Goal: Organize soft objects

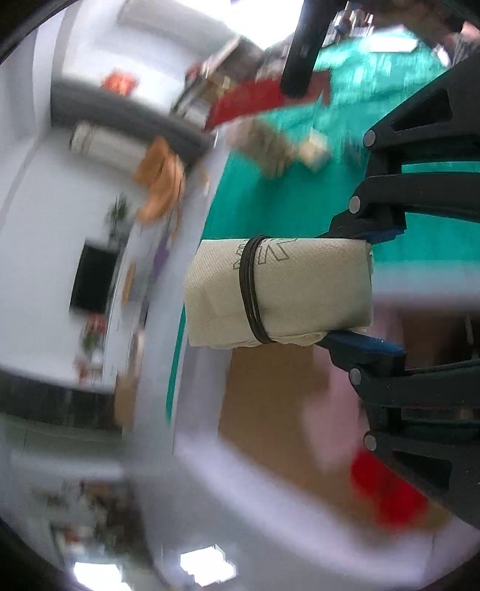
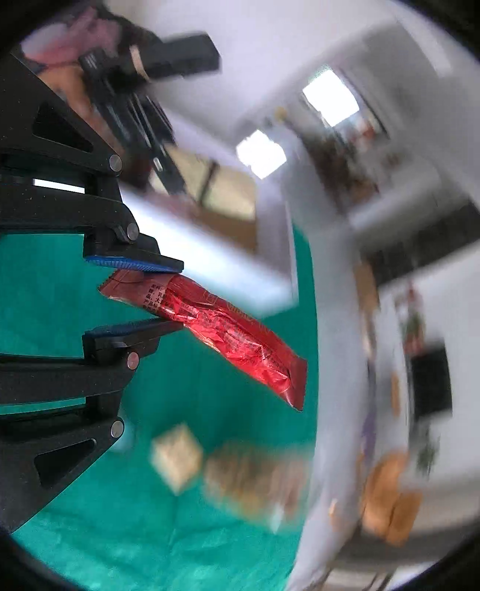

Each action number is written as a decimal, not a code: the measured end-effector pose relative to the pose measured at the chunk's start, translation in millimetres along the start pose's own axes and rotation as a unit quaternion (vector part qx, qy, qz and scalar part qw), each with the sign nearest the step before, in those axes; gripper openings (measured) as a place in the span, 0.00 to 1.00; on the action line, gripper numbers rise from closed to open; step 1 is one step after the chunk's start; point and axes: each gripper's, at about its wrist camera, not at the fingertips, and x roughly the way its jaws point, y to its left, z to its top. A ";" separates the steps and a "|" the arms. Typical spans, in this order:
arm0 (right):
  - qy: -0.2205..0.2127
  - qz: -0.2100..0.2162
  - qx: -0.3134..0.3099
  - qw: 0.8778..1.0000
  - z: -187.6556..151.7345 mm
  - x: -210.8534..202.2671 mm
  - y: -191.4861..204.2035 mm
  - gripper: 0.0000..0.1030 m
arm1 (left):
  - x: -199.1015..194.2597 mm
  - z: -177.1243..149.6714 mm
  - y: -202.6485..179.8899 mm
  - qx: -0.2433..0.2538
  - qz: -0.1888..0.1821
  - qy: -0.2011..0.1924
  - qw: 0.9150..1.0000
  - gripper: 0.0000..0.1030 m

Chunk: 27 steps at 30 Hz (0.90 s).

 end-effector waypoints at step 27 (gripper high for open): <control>-0.045 -0.376 0.122 0.917 -162.5 -13.3 -229.0 0.74 | -10.9 -51.8 -94.9 0.068 -0.030 0.017 0.997 0.91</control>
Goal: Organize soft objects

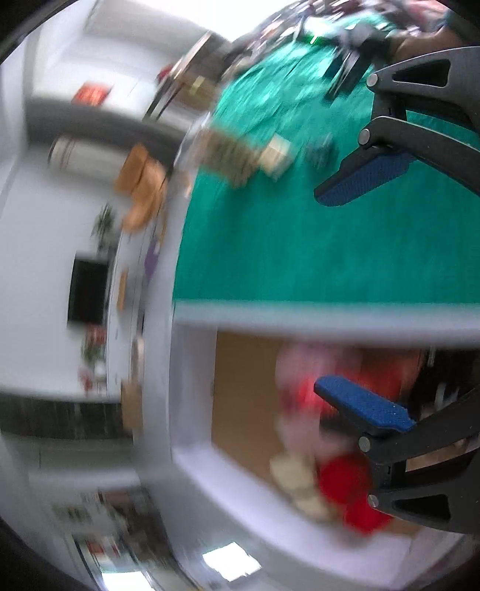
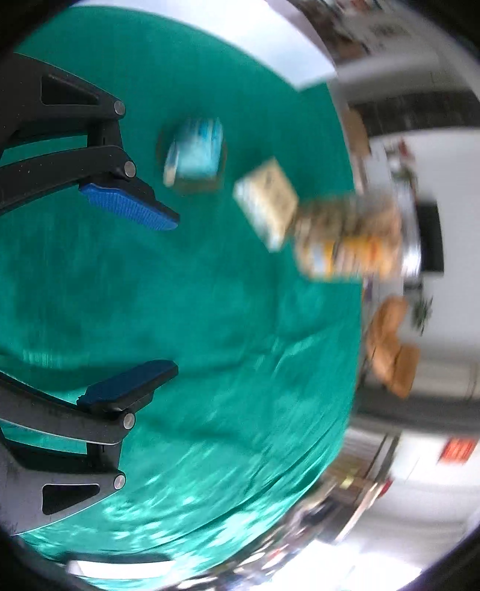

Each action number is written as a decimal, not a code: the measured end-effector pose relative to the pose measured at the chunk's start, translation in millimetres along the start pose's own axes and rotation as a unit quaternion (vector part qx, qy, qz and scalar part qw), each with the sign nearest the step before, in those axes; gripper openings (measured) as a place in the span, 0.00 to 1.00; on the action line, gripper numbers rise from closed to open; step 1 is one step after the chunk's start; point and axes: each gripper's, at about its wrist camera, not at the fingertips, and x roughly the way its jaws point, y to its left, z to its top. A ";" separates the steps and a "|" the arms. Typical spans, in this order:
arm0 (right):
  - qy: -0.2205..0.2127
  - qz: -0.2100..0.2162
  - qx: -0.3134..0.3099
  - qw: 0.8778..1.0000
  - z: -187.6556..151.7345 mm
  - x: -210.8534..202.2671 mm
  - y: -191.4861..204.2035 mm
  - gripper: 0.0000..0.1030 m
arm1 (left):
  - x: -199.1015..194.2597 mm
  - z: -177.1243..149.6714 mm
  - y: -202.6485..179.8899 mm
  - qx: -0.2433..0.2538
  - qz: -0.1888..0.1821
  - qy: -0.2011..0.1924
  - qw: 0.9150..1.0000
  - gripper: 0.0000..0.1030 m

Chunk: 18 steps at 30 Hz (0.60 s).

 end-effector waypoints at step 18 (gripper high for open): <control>0.033 0.010 0.023 0.999 -17.5 12.7 -8.7 0.80 | 138.5 -28.0 -134.9 0.039 -0.094 0.063 0.993 0.95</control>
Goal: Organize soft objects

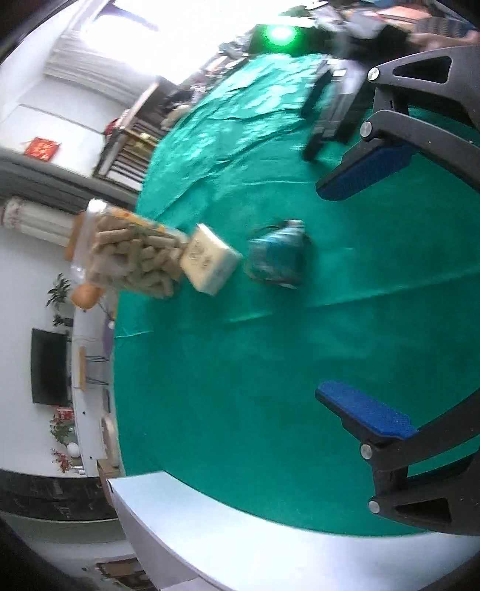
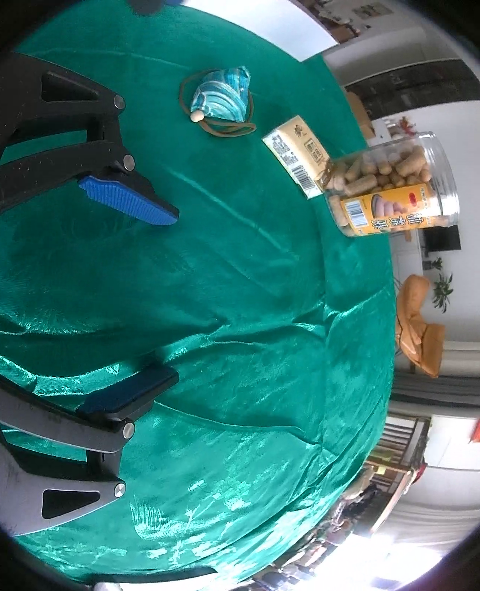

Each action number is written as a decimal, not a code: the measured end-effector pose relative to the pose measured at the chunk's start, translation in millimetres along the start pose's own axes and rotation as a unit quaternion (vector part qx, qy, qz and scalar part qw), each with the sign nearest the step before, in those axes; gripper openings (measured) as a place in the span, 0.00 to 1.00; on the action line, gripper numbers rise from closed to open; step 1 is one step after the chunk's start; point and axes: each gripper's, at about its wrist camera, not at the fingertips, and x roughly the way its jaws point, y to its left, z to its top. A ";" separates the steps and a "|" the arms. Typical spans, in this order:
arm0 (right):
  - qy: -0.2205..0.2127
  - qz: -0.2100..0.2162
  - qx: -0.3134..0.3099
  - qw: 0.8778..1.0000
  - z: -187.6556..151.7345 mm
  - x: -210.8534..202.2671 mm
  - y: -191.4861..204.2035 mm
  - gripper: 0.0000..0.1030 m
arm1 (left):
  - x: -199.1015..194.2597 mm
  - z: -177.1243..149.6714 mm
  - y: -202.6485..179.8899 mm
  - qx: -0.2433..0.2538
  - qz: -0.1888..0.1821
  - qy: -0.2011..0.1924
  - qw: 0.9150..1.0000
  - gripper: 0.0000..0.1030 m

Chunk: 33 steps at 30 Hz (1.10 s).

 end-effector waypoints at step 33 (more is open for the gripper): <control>-0.002 -0.001 0.011 1.000 4.8 -1.8 -8.7 0.80 | 90.5 47.6 50.8 0.061 0.085 0.022 0.994 0.63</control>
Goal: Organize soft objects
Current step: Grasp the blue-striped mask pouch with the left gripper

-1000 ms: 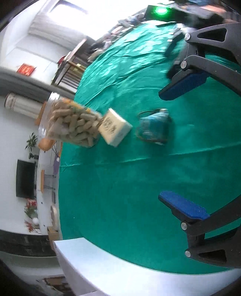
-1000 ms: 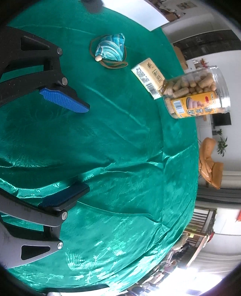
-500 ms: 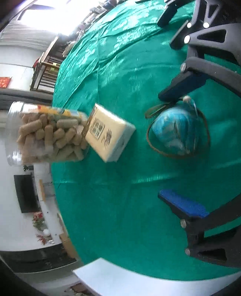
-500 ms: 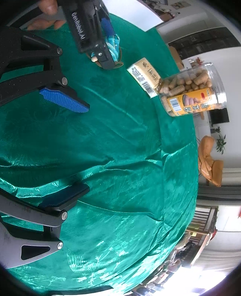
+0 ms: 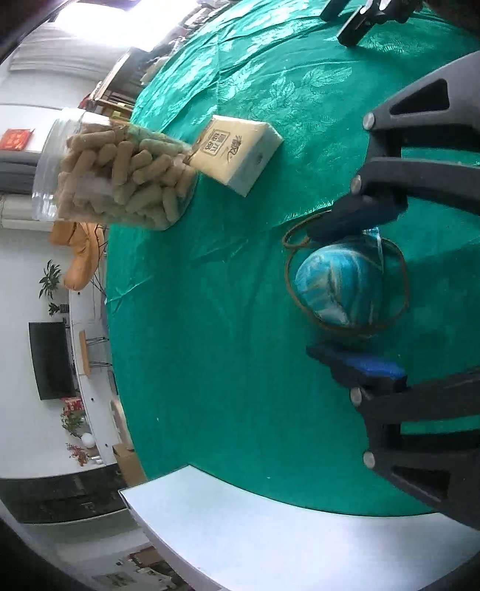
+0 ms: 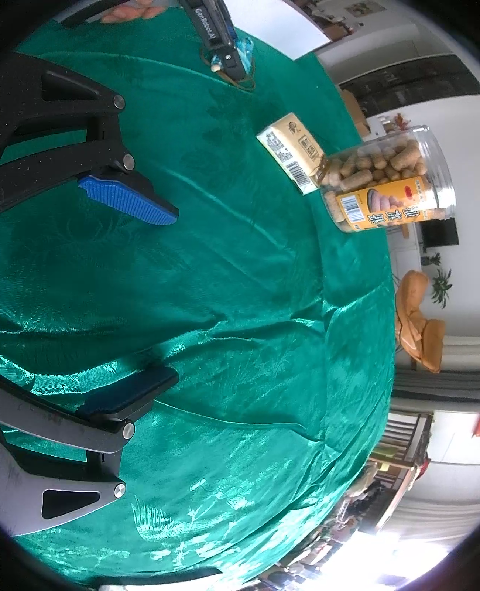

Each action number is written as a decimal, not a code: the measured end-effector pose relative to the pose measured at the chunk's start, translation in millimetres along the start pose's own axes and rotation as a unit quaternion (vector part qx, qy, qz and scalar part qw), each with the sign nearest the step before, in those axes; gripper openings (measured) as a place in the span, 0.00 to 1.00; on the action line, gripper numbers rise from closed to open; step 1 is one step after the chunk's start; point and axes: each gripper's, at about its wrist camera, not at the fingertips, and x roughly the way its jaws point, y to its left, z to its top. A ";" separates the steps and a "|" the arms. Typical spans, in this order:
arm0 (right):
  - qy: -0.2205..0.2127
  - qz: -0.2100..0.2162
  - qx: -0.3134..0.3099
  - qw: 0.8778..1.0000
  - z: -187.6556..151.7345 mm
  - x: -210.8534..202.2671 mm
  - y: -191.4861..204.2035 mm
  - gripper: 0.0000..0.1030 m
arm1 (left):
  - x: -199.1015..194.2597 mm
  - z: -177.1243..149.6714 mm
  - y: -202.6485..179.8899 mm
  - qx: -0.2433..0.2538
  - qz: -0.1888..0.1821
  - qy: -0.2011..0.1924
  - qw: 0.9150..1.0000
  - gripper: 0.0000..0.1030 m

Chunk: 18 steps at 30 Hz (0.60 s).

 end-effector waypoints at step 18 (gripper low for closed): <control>0.002 -0.006 -0.005 1.000 -1.0 0.5 3.5 0.80 | 13.4 4.1 6.3 -0.032 0.032 0.023 0.999 1.00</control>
